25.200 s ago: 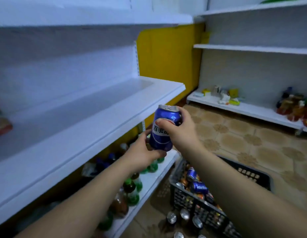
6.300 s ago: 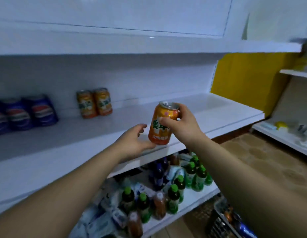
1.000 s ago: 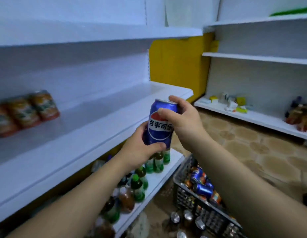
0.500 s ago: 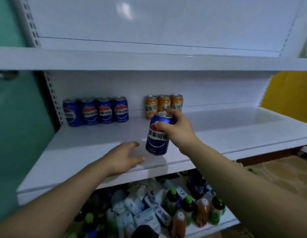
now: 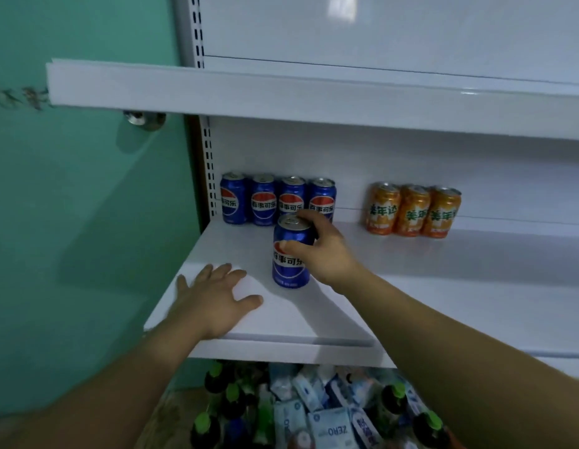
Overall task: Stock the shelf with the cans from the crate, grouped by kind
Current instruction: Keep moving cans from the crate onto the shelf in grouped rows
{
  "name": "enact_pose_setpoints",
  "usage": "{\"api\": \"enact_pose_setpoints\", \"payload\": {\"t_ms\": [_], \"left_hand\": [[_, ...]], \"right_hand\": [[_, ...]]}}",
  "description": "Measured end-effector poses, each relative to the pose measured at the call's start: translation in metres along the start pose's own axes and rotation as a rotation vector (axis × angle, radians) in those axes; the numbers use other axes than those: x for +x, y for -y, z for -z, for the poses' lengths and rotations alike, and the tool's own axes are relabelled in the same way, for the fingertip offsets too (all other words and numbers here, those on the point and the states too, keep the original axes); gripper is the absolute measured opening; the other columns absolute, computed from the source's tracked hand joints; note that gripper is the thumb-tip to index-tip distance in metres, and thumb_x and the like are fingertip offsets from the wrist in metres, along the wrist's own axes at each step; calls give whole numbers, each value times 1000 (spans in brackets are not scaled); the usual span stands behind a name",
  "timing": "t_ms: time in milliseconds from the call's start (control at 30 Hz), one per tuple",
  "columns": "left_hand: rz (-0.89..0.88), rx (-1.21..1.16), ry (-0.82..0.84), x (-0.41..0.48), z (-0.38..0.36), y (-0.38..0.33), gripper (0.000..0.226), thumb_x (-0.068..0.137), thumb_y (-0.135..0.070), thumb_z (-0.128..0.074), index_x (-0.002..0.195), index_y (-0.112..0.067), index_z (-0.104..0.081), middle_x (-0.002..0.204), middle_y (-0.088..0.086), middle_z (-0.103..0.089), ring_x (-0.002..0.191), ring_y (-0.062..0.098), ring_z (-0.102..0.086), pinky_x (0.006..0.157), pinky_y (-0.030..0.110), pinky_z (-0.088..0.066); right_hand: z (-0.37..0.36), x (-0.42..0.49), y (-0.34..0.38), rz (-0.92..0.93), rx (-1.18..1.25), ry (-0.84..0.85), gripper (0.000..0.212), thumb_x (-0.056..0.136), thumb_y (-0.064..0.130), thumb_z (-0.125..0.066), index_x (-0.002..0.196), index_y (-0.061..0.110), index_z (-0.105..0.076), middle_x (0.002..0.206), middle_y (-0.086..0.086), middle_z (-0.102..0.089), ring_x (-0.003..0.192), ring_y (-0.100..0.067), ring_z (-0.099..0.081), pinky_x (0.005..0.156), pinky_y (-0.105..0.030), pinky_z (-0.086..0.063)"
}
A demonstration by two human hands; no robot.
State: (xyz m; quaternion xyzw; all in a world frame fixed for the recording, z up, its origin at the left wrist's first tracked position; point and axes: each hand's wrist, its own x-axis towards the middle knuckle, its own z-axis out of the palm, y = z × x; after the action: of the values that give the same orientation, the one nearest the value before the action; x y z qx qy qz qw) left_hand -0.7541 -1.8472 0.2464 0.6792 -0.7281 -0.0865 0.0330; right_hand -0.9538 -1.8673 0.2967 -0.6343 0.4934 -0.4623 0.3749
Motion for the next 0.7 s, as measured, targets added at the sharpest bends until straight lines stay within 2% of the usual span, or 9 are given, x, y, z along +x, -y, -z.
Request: {"api": "enact_pose_setpoints", "payload": {"t_ms": [100, 200, 267, 433, 567, 700], "left_hand": [[3, -18, -9, -1, -2, 1, 75, 84, -75, -31, 148, -40, -16, 160, -13, -5, 147, 16, -2, 116, 56, 1], [1, -29, -11, -2, -5, 3, 75, 84, -75, -31, 148, -40, -16, 160, -13, -4, 147, 15, 0, 116, 56, 2], [5, -32, -17, 0, -5, 5, 76, 84, -75, -31, 149, -40, -14, 160, -13, -3, 147, 15, 2, 116, 55, 4], [-1, -33, -22, 4, -4, 6, 78, 83, -77, -30, 149, -40, -12, 160, -12, -1, 147, 15, 4, 116, 55, 6], [-6, -46, -24, 6, -1, 6, 78, 81, -78, -31, 148, -42, -14, 160, -13, -3, 147, 15, 4, 115, 56, 6], [-3, -64, -25, 5, -2, 9, 76, 80, -77, -34, 146, -43, -17, 159, -13, -4, 146, 14, 3, 115, 56, 7]], "right_hand": [[-19, 23, -2, 3, -16, 43, 64, 84, 18, -73, 139, 27, -41, 118, 13, -49, 106, -9, -48, 87, -25, -42], [-38, 47, -5, 34, -48, 71, 65, 85, 22, -73, 140, 28, -40, 127, 11, -50, 110, -9, -48, 92, -25, -42], [-49, 62, -3, 64, -52, 101, 61, 86, 22, -72, 139, 28, -41, 123, 12, -48, 111, -8, -47, 94, -25, -41], [-69, 92, -1, 144, -149, 101, 61, 87, 22, -71, 140, 18, -41, 132, 1, -44, 124, -16, -45, 96, -19, -33], [-84, 112, 0, 155, -255, 72, 67, 89, 27, -69, 146, 21, -34, 144, -9, -29, 130, -22, -37, 97, -20, -25], [-99, 126, 0, 154, -296, 96, 68, 91, 29, -65, 148, 19, -29, 147, -9, -27, 133, -24, -34, 97, -20, -24]]}}
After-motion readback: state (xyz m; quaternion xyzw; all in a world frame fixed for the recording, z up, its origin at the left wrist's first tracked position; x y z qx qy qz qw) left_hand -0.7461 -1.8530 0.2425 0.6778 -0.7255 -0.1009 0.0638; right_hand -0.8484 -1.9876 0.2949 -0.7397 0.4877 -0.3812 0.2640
